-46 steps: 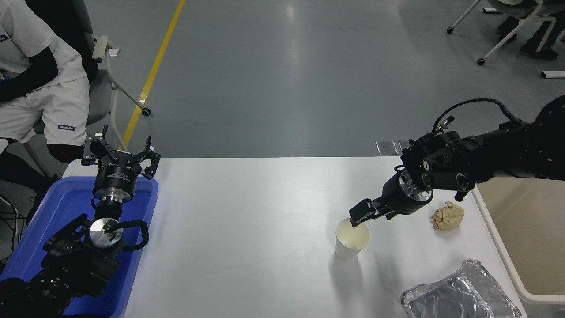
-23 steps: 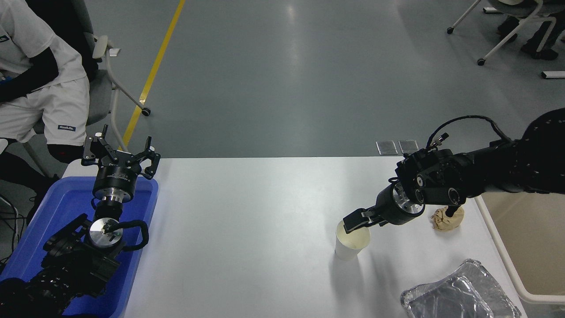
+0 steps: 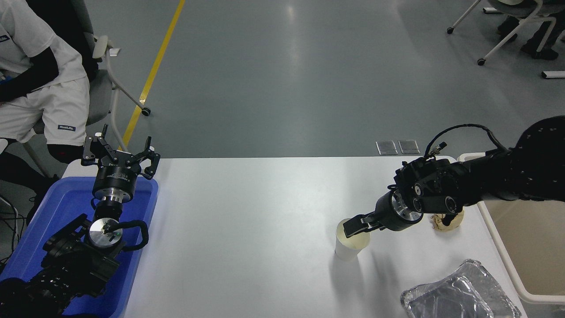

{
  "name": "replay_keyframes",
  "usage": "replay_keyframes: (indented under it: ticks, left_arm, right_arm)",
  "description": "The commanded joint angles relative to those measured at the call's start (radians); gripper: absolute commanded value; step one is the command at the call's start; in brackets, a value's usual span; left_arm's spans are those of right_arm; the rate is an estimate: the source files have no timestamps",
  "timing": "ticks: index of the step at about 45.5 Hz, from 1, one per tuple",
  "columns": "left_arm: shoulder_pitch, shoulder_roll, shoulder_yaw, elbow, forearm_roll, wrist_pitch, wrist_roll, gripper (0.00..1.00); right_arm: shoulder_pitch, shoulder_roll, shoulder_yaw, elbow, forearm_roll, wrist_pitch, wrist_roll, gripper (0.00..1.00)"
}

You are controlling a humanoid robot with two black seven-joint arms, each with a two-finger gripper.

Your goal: Pick up paper cup place in dustbin

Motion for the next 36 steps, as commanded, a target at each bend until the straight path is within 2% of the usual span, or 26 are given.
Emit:
replay_keyframes:
  ticks: [1, 4, 9, 12, 16, 23, 36]
  left_arm:
    - [0.000, 0.000, 0.000, 0.000, 0.000, 0.001, 0.000, 0.99]
    - [0.000, 0.000, 0.000, 0.000, 0.000, 0.000, 0.000, 0.99]
    - [0.000, 0.000, 0.000, 0.000, 0.000, 0.000, 0.000, 0.99]
    - [0.000, 0.003, 0.000, 0.000, 0.000, 0.000, 0.001, 0.99]
    - [0.000, 0.000, 0.000, 0.000, 0.000, 0.000, 0.000, 0.99]
    - [0.000, 0.000, 0.000, 0.000, 0.000, 0.000, 0.000, 0.99]
    - [0.000, 0.000, 0.000, 0.000, 0.000, 0.000, 0.000, 0.99]
  right_arm:
    - [-0.008, 0.000, 0.005, 0.003, 0.001, -0.004, -0.047, 0.56]
    - [-0.010, 0.000, 0.006, 0.005, 0.001, -0.004, -0.062, 0.46]
    - [-0.011, -0.001, 0.015, 0.005, 0.001, -0.004, -0.062, 0.37]
    - [-0.013, 0.000, 0.023, 0.005, 0.001, 0.000, -0.062, 0.27]
    - [-0.013, -0.001, 0.025, 0.006, 0.001, 0.007, -0.062, 0.20]
    - [-0.013, 0.000, 0.026, 0.011, 0.005, 0.016, -0.064, 0.00]
    - [0.004, -0.007, 0.048, 0.011, 0.039, 0.092, -0.081, 0.00]
